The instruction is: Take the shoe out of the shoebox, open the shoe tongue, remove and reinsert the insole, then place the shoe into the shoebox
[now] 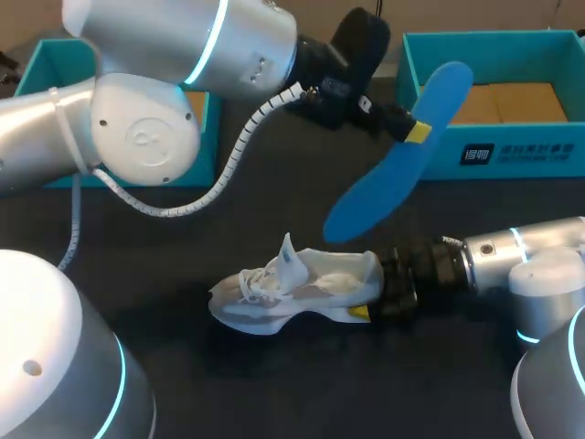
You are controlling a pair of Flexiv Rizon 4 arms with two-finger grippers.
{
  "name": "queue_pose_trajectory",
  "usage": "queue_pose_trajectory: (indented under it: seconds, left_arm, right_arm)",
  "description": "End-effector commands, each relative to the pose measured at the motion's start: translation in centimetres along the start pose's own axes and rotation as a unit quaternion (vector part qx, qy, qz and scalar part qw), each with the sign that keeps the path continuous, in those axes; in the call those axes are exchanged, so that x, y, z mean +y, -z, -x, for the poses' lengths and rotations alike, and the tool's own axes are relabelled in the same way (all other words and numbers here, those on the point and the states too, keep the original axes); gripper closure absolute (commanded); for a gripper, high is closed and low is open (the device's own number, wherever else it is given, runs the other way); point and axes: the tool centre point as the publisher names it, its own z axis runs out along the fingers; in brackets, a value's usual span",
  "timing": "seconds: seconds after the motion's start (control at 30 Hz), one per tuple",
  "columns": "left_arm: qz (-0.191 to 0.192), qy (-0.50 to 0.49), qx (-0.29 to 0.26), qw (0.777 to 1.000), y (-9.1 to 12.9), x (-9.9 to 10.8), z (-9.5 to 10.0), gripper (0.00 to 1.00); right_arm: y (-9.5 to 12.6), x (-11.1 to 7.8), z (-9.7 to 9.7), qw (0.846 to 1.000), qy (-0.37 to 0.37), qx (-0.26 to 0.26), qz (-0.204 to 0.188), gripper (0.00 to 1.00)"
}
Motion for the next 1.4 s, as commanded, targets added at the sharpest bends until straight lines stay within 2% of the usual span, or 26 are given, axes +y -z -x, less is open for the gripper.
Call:
queue_pose_trajectory:
  seconds: [0.03,0.2,0.47,0.6,1.1,1.2,1.4]
  left_arm:
    - [-0.031,0.001,0.021,0.999,1.8,0.1,-0.8,1.0]
    - [-0.061,0.01,0.055,0.997,4.5,-1.1,-1.5,1.0]
    - [-0.095,0.001,0.084,0.992,7.5,-2.5,-1.9,1.0]
    - [-0.102,0.012,0.125,0.987,9.7,-2.8,-2.0,1.0]
    - [-0.108,0.012,0.133,0.985,9.7,-2.8,-2.1,1.0]
    - [-0.126,0.015,0.14,0.982,10.7,-2.9,-2.8,1.0]
    - [-0.162,0.045,0.167,0.972,14.3,-3.6,-3.1,1.0]
  right_arm:
    - [-0.1,0.1,-0.1,1.0,0.0,-0.001,-0.002,1.0]
    - [-0.1,0.1,-0.1,1.0,0.0,-0.001,-0.002,1.0]
    - [-0.1,0.1,-0.1,1.0,0.0,-0.001,-0.002,1.0]
    - [-0.1,0.1,-0.1,1.0,0.0,-0.001,-0.002,1.0]
    - [-0.1,0.1,-0.1,1.0,0.0,-0.001,-0.002,1.0]
    - [-0.1,0.1,-0.1,1.0,0.0,-0.001,-0.002,1.0]
    - [-0.1,0.1,-0.1,1.0,0.0,-0.001,-0.002,1.0]
